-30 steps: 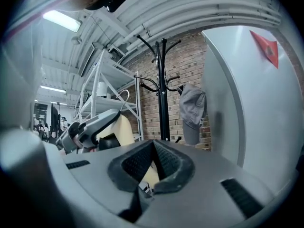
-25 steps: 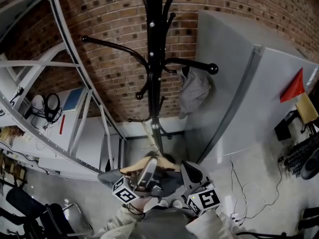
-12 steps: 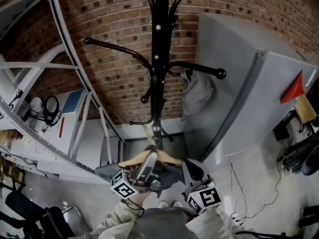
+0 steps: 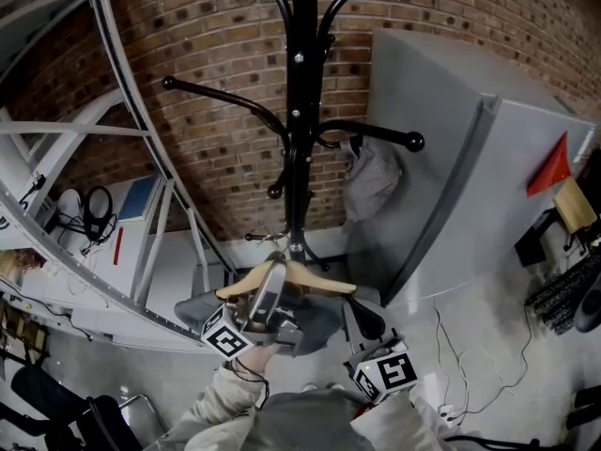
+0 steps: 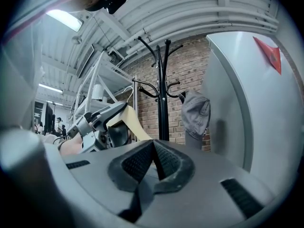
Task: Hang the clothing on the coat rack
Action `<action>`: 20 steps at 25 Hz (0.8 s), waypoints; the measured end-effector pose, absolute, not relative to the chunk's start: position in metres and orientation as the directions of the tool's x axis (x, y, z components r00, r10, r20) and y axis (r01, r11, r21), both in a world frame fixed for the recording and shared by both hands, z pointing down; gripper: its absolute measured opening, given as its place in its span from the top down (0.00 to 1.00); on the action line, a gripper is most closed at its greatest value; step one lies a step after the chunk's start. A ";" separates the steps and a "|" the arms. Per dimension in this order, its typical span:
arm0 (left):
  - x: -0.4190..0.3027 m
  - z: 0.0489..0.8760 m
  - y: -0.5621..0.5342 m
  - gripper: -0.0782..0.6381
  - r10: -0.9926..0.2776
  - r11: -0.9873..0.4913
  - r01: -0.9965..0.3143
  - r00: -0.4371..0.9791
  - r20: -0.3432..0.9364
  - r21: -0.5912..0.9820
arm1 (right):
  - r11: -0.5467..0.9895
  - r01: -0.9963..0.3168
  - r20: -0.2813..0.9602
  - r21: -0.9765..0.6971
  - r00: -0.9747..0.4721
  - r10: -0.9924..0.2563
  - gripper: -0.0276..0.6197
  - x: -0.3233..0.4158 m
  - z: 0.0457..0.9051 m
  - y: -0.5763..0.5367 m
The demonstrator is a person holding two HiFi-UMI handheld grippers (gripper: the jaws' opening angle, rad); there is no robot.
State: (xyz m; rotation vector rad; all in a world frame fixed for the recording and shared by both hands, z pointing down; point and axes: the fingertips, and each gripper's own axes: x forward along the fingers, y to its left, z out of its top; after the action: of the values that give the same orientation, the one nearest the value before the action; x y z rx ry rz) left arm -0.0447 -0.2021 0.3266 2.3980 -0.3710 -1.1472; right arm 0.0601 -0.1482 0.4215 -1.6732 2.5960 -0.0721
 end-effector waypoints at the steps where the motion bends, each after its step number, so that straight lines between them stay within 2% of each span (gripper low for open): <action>1: -0.045 0.325 -0.205 0.75 -0.424 -0.862 -0.046 0.614 -0.666 0.506 | 0.414 -0.908 -0.022 -0.071 -0.413 -0.910 0.92 0.060 0.421 -0.149; 20: -0.040 0.294 -0.237 0.75 -0.377 -0.893 -0.045 0.617 -0.691 0.447 | 0.381 -0.922 -0.052 -0.074 -0.378 -0.924 0.92 0.066 0.417 -0.165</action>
State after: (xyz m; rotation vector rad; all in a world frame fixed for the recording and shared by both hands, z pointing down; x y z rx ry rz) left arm -0.0400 -0.2369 0.2940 2.4565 -0.3367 -1.1777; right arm 0.0664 -0.1651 0.4168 -1.7019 2.5391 -0.0501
